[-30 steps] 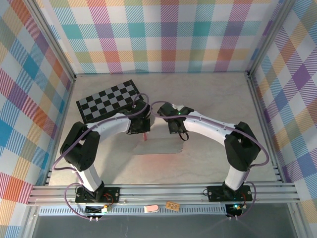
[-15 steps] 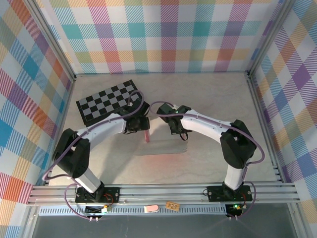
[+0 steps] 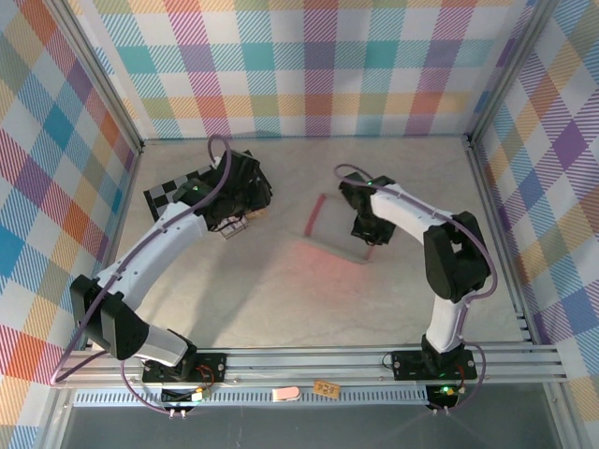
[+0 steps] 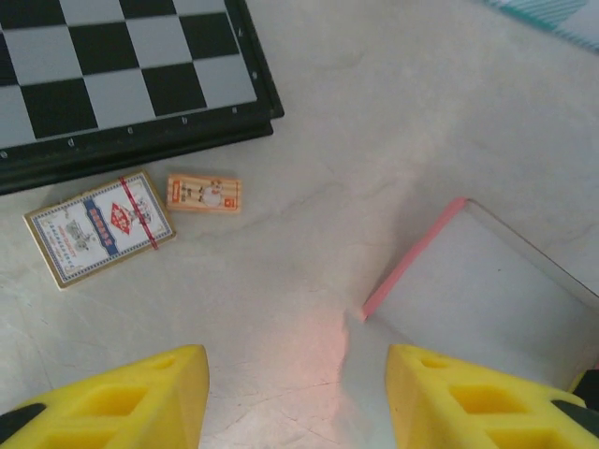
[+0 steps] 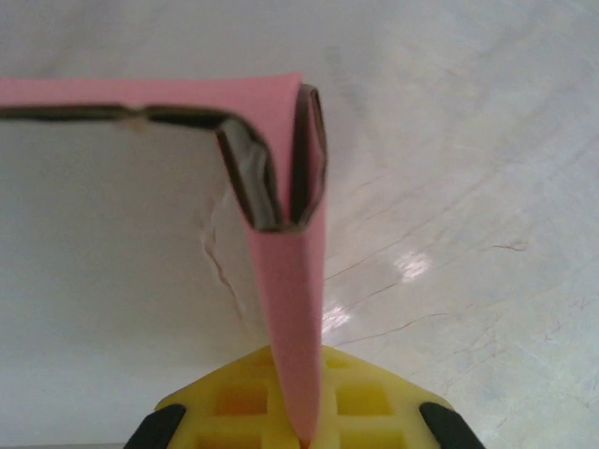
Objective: Fold the paper box
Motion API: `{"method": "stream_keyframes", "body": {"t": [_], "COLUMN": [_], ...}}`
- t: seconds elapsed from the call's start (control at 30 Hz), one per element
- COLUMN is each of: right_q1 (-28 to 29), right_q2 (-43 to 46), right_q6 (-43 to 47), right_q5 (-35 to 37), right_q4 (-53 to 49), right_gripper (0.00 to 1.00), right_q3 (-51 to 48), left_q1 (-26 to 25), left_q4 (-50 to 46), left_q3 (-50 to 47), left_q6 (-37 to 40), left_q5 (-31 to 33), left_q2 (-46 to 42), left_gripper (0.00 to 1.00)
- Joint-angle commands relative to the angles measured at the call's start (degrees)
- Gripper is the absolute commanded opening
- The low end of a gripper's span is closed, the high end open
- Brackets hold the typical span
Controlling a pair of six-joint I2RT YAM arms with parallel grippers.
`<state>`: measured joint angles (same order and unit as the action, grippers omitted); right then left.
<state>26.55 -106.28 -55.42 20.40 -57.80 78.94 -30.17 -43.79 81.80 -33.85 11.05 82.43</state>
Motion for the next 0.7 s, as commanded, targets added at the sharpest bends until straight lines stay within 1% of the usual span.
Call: {"method": "stream_keyframes", "body": {"t": [0.0,0.1,0.23,0.3,0.33,0.4,0.43,0.53,0.57,0.67], "right_q1": [-3.9,-6.6,-6.9,-6.9,-6.8,-6.2,-5.6,-3.8,-3.3,-2.3], "right_q2": [-0.9,-0.7,-3.0,-5.5,-6.3,-6.8,-6.5,-6.4,-6.8,-8.1], "right_q6": [-13.4,-24.5,-39.4,-44.9,-47.1,-52.3,-55.0,-62.2,-63.4,-66.2], "right_q5": [-8.1,-15.8,-25.6,-30.7,-33.1,-36.3,-37.4,-38.1,-38.2,-40.0], "right_q4": [-5.8,-6.0,-8.1,-11.0,-10.9,-9.7,-7.6,-4.1,-3.6,-1.5], "right_gripper": [0.00,0.00,0.00,0.00,0.00,0.00,0.00,0.00,0.02,0.15], "right_q3": [-1.4,-3.6,-3.3,-1.7,-1.4,-1.8,-2.7,-3.1,-2.6,-1.3], "left_q1": [0.4,0.4,0.4,0.4,0.4,0.3,0.3,0.0,0.0,-0.1], "left_q4": [-4.6,-5.7,-7.0,-7.1,-7.1,-7.0,-7.0,-6.5,-6.4,-6.0], "left_q3": [1.6,1.9,2.1,1.8,1.7,1.5,1.3,0.5,0.2,-0.3], "left_q6": [0.1,0.1,0.5,0.7,0.7,0.8,0.9,1.0,1.1,1.7], "left_q5": [0.3,-0.1,-0.7,-0.9,-1.2,-1.8,-1.9,-2.9,-3.2,-4.5], "left_q2": [-2.2,-3.1,-3.9,-4.3,-4.5,-4.9,-5.0,-5.3,-5.3,-5.4], "left_gripper": [0.51,0.51,0.51,0.50,0.50,0.50,0.50,0.49,0.49,0.49]}}
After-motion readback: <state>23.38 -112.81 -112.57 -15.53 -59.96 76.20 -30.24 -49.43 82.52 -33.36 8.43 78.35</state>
